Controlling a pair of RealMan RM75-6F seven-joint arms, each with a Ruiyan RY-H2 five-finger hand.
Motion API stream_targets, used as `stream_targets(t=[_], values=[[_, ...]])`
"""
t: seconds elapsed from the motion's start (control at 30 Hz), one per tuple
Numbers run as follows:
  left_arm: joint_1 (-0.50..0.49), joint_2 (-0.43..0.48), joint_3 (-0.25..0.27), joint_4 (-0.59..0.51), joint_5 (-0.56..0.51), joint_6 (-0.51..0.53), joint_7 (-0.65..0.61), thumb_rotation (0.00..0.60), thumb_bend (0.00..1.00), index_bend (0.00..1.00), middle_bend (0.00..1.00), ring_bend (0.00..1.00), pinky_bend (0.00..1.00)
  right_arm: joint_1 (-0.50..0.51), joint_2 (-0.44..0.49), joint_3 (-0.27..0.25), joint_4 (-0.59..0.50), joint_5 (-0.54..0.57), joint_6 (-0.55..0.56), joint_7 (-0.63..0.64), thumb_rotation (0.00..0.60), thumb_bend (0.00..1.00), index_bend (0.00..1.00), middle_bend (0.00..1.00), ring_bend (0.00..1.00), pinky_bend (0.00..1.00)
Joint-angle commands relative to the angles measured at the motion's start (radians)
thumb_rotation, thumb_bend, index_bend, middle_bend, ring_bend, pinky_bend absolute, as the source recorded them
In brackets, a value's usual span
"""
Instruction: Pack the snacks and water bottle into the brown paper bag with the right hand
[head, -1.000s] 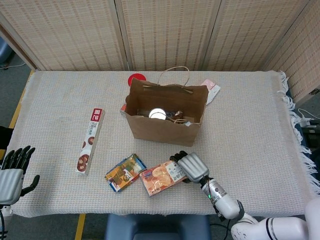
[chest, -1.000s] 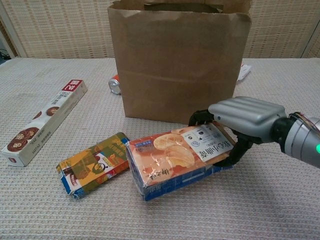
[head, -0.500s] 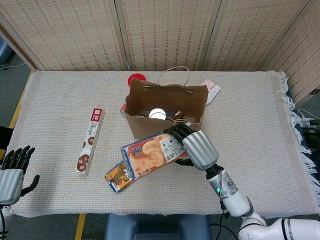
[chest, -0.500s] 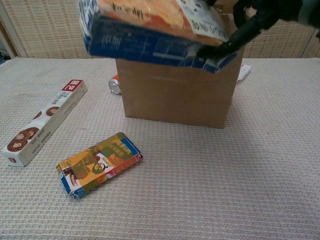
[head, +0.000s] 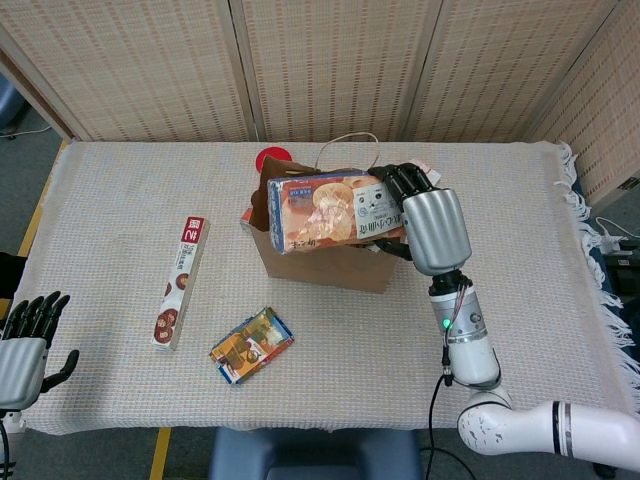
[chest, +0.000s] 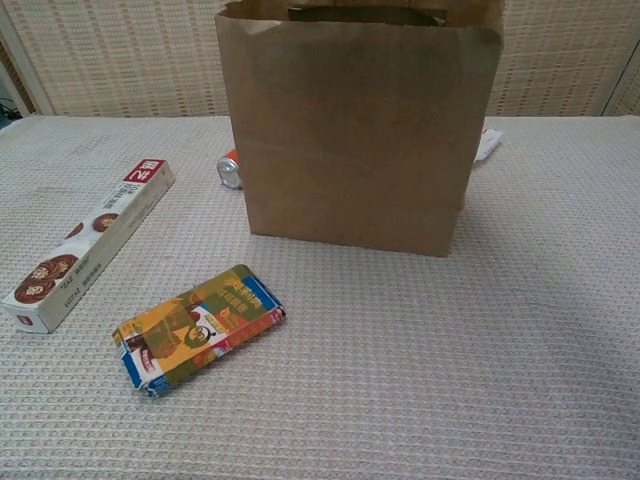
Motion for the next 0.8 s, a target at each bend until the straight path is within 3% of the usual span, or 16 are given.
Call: stream_targets(t=[0.03, 0.57, 0.8], values=[[0.0, 0.0, 0.0, 0.001, 0.001, 0.0, -0.001, 0.6, 0.37, 0.0, 0.0, 0.0, 0.0, 0.025, -0.027, -0.009, 0.071, 0.009, 0.006, -0.031, 0.6, 0.32, 0.63, 0.56, 0.61, 0.73], [-0.001, 0.001, 0.001, 0.004, 0.004, 0.0, -0.01, 0.6, 0.37, 0.0, 0.0, 0.0, 0.0, 0.12, -0.22, -0.061, 0.294, 0.06, 0.071, -0.232, 0.6, 0.32, 0.61, 0.56, 0.61, 0.72], [-0.001, 0.001, 0.002, 0.007, 0.007, 0.0, -0.017, 0.6, 0.37, 0.0, 0.0, 0.0, 0.0, 0.124, -0.27, -0.067, 0.322, 0.099, 0.105, -0.299, 0.6, 0.32, 0.55, 0.56, 0.57, 0.69]])
